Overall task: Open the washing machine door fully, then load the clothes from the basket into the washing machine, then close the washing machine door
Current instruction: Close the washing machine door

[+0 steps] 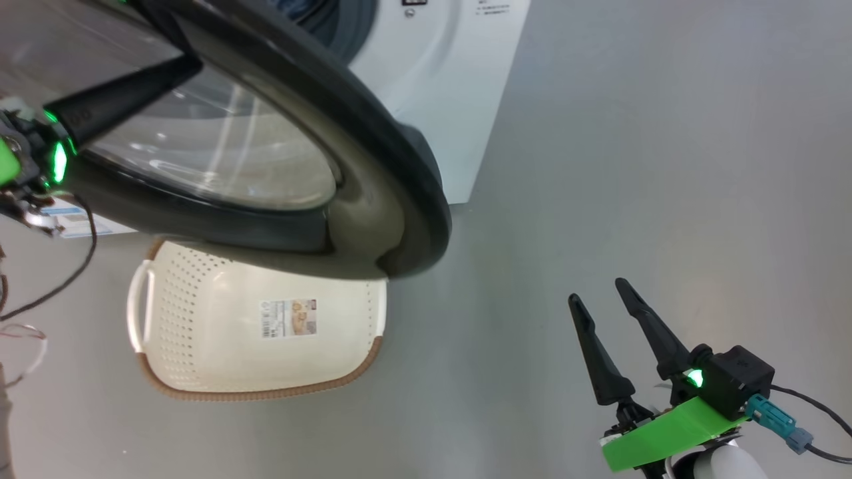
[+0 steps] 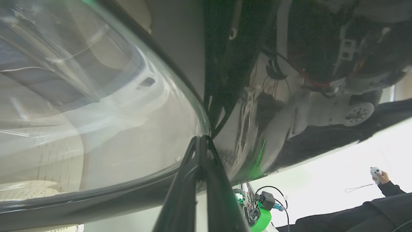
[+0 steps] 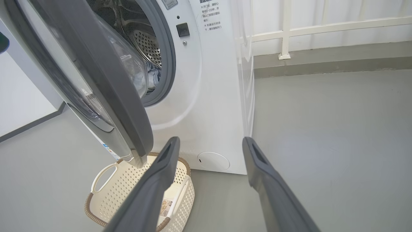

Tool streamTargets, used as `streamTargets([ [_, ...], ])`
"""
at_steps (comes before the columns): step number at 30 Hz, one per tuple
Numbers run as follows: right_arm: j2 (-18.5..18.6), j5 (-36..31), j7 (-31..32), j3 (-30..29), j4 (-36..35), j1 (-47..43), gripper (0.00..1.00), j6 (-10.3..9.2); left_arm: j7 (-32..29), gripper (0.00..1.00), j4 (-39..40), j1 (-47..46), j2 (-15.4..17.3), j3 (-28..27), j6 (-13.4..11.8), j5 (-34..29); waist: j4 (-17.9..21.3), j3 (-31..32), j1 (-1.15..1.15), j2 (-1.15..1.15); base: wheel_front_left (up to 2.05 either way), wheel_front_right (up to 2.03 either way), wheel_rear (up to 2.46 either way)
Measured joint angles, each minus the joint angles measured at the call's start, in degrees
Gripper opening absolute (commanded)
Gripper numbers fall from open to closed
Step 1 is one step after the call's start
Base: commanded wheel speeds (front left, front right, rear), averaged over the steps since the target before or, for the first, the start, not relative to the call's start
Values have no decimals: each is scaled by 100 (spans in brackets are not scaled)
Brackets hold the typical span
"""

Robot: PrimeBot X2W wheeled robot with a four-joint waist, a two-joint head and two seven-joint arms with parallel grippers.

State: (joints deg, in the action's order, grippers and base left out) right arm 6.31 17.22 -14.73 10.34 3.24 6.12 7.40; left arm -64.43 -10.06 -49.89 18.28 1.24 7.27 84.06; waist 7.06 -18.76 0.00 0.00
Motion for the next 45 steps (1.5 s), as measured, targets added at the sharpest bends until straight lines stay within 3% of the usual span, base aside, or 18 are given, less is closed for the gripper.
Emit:
streamTargets([
  [18, -176, -53, 0, 16, -69, 186, 100, 0, 955, 0, -719, -718, 187, 21, 1, -227, 412, -331, 0, 0, 0, 0, 0],
  [32, -177, -68, 0, -2, -55, 218, 100, 0, 829, 2, -502, -446, 371, 367, 1, 115, 240, -173, 0, 0, 0, 0, 0],
  [36, -52, -68, 0, -5, -26, 213, 100, 0, 868, 17, -328, -97, 374, 411, 1, 194, 122, -57, 0, 0, 0, 0, 0],
  [40, 23, -66, 0, -1, 5, 203, 100, 0, 1110, 44, -134, 275, 402, 424, 1, 167, 1, 80, 0, 0, 0, 0, 0],
  [42, 105, -64, 0, -9, 19, 196, 100, 0, 1260, 53, -76, 499, 432, 431, 1, 159, -59, 155, 0, 0, 0, 0, 0],
  [44, 154, -54, 0, -12, 23, 167, 100, 0, 1437, 87, -31, 768, 438, 441, 1, 149, -126, 232, 0, 0, 0, 0, 0],
  [45, 171, -48, 0, -12, 23, 115, 100, 0, 1512, 92, -13, 907, 443, 446, 1, 136, -162, 270, 0, 0, 0, 0, 0],
])
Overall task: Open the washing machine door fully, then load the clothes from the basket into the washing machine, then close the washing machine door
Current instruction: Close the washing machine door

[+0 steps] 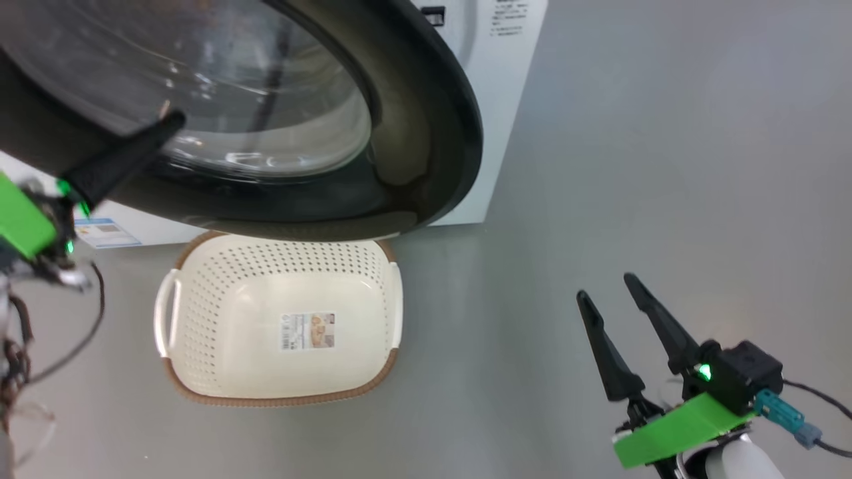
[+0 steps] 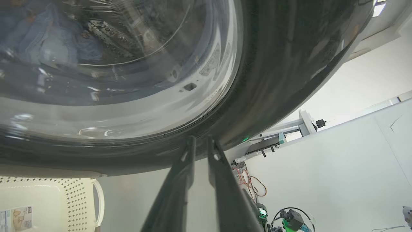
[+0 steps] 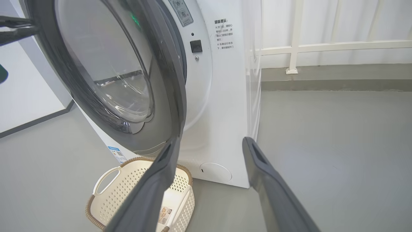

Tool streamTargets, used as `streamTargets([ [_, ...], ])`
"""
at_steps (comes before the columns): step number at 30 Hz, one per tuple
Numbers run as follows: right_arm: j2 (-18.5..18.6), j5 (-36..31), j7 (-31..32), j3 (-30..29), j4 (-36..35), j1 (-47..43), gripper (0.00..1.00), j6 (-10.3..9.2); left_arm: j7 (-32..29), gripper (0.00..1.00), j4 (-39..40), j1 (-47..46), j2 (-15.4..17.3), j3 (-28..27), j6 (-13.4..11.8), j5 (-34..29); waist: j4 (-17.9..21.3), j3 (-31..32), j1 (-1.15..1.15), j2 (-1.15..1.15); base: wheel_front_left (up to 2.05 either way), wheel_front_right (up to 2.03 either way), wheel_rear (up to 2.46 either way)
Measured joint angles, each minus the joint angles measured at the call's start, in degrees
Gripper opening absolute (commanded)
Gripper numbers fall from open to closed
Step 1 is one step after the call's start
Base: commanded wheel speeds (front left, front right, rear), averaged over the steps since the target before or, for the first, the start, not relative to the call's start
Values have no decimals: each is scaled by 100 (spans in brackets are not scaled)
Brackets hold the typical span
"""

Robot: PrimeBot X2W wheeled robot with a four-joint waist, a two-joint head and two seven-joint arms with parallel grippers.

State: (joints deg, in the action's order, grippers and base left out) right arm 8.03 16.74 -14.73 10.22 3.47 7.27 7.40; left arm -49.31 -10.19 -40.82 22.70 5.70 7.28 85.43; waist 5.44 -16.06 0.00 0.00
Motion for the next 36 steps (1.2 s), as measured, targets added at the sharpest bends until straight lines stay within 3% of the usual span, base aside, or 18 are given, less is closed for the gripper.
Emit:
streamTargets([
  [1, 24, 3, 0, 3, 13, -52, 100, 0, 87, 100, 22, 151, 11, 3, 0, -15, -34, 39, 0, 0, 0, 0, 0],
  [18, 381, 149, 0, -168, 4, -449, 100, 0, 1521, 100, 274, 2184, 80, 199, 0, -49, -422, 654, 0, 0, 0, 0, 0],
  [27, 492, 198, 0, -265, -3, -764, 100, 0, 2352, 100, 225, 2923, 247, 461, 0, -230, -428, 854, 0, 0, 0, 0, 0],
  [36, 552, 220, 0, -346, -18, -878, 100, 0, 3153, 100, -67, 3548, 214, 561, 0, -56, -299, 957, 0, 0, 0, 0, 0],
])
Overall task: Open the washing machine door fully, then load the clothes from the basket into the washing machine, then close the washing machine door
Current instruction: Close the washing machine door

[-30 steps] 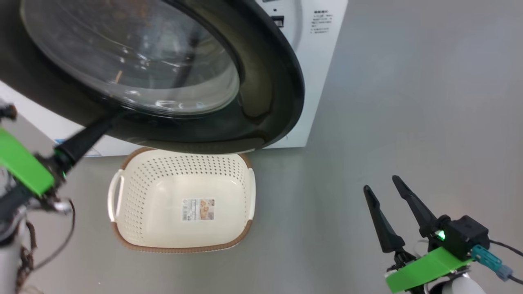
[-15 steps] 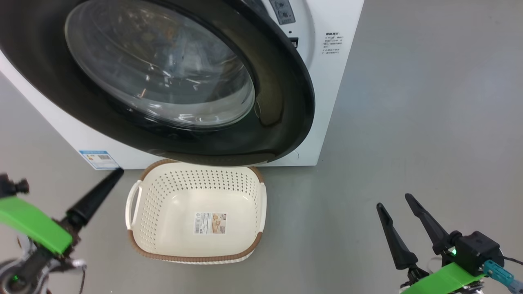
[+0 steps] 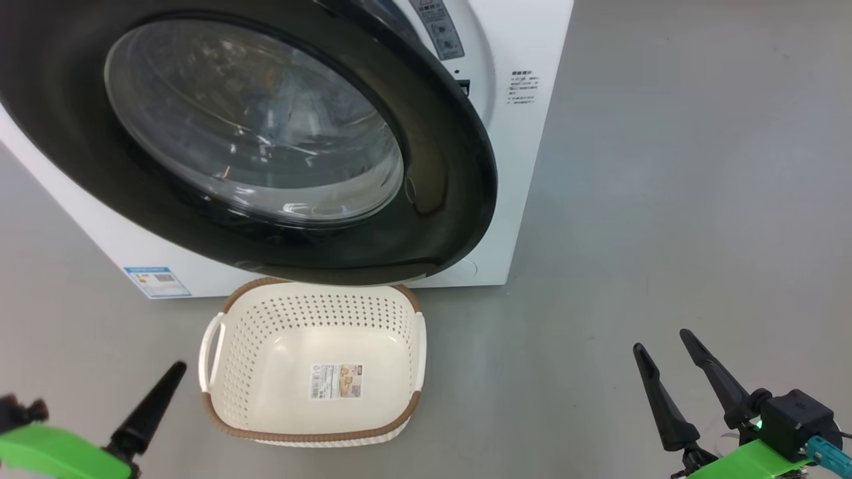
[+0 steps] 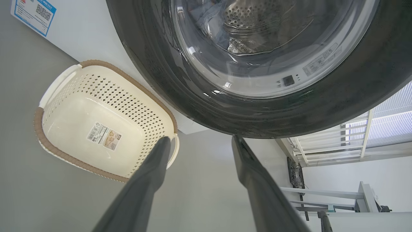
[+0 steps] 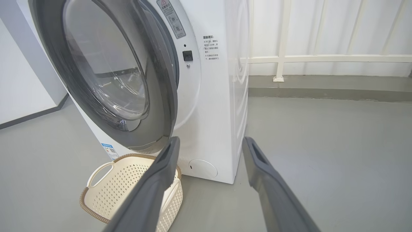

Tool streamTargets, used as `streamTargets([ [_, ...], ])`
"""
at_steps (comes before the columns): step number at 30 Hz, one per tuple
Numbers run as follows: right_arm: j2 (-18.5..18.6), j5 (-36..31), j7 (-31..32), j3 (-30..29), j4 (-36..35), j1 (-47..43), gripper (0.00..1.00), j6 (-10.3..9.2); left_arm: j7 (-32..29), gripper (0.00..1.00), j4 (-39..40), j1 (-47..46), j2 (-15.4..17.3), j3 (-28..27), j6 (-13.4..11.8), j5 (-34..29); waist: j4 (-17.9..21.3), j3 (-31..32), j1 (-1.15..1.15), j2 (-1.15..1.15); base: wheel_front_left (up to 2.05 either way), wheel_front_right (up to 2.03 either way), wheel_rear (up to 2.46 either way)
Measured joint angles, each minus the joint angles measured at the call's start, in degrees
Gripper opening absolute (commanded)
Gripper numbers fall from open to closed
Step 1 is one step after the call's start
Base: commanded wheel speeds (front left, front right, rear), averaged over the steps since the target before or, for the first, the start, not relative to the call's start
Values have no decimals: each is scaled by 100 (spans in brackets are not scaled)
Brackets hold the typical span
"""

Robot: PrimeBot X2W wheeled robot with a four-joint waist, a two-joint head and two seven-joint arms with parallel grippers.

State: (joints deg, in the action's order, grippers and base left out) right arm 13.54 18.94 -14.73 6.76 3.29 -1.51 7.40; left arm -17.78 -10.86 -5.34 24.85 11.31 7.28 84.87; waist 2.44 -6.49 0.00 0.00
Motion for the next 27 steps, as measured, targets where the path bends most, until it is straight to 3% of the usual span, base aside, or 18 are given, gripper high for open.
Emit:
streamTargets([
  [8, 8, 83, 0, -63, -13, -136, 100, 0, 907, 100, -151, 294, 143, 448, 0, -371, 120, 34, 0, 0, 0, 0, 0],
  [17, 11, 133, 0, -166, 19, -199, 100, 0, 2751, 100, -505, 385, 438, 1357, 1, -1185, 234, 87, 0, 0, 0, 0, 0],
  [21, 12, 134, 0, -193, 27, -199, 100, 0, 3167, 100, -780, 316, 561, 1621, 2, -1601, 254, 93, 0, 0, 0, 0, 0],
  [23, 11, 134, 0, -209, 30, -201, 100, 0, 3200, 100, -847, 243, 542, 1543, 2, -1891, 256, 103, 0, 0, 0, 0, 0],
  [27, 11, 133, 0, -231, 26, -203, 100, 0, 3208, 100, -806, 187, 258, 820, 2, -2864, 250, 128, 0, 0, 0, 0, 0],
])
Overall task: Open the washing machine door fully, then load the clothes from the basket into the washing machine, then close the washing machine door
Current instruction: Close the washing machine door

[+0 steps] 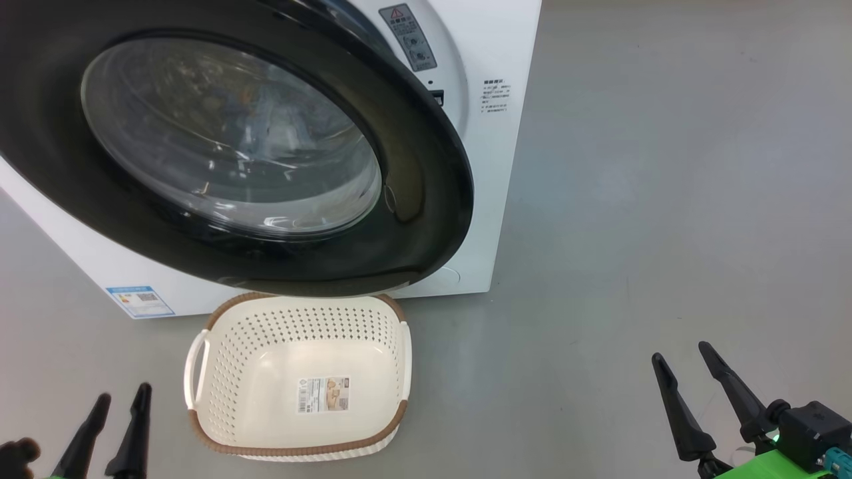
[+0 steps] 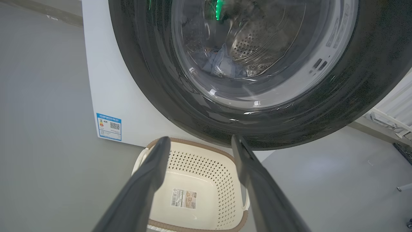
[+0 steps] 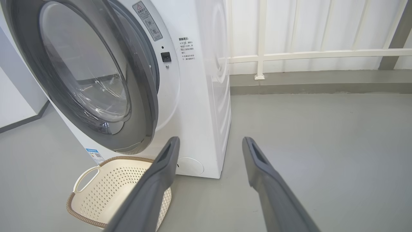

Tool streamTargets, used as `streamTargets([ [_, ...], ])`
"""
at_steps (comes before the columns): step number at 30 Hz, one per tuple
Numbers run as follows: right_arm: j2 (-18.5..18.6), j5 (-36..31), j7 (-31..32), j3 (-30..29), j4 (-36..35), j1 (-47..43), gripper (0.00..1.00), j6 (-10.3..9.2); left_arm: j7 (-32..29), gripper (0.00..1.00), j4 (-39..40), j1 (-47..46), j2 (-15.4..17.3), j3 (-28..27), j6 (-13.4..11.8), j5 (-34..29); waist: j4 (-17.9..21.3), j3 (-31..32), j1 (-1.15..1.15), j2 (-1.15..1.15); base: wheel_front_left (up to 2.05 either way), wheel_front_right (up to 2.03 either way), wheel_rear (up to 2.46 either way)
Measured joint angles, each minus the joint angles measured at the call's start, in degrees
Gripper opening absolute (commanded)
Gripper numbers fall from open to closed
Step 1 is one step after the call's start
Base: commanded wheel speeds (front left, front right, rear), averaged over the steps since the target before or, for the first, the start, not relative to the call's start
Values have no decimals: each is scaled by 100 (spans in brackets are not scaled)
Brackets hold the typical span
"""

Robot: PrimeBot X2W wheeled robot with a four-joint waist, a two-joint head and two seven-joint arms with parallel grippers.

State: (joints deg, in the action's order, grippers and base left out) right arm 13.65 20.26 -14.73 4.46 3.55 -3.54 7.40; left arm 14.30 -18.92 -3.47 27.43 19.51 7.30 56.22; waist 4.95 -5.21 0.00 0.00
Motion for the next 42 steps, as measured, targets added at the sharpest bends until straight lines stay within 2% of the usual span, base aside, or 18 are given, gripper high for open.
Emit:
streamTargets([
  [10, -2, 2, 0, -10, 0, -14, 100, 0, 0, 100, 543, 326, -784, -1120, 1, -2365, 17, 49, 0, 0, 0, 0, 0],
  [17, -4, 8, 0, 4, 5, -18, 100, 0, 0, 100, 687, 483, -1324, -1755, 1, -3278, 24, 64, 0, 0, 0, 0, 0],
  [22, -4, 8, 0, 12, 16, -18, 100, 0, 0, 100, 643, 651, -1505, -1822, 1, -3523, 18, 67, 0, 0, 0, 0, 0],
  [36, -13, 9, 0, 18, 14, -16, 98, 0, 0, 100, 609, 663, -1505, -1860, 1, -3551, -27, 10, 0, 0, 0, 0, 0],
  [37, -21, 10, 0, 22, 15, -15, 87, 0, 0, 100, 609, 662, -1505, -1859, 1, -3551, -32, 3, 0, 0, 0, 0, 0],
  [39, -43, 18, 0, 37, 19, -6, 45, 0, 0, 100, 609, 656, -1505, -1856, 1, -3550, -43, -11, 0, 0, 0, 0, 0],
  [40, -54, 45, 0, 48, 19, 6, 36, 0, 0, 100, 610, 650, -1506, -1850, 1, -3551, -50, -18, 0, 0, 0, 0, 0],
  [41, -66, 69, 0, 69, 22, 17, 24, 0, 0, 100, 613, 641, -1507, -1835, 1, -3550, -65, -29, 0, 0, 0, 0, 0],
  [42, -70, 69, 0, 82, 27, 29, 0, 0, 0, 100, 614, 640, -1508, -1824, 1, -3550, -75, -32, 0, 0, 0, 0, 0],
])
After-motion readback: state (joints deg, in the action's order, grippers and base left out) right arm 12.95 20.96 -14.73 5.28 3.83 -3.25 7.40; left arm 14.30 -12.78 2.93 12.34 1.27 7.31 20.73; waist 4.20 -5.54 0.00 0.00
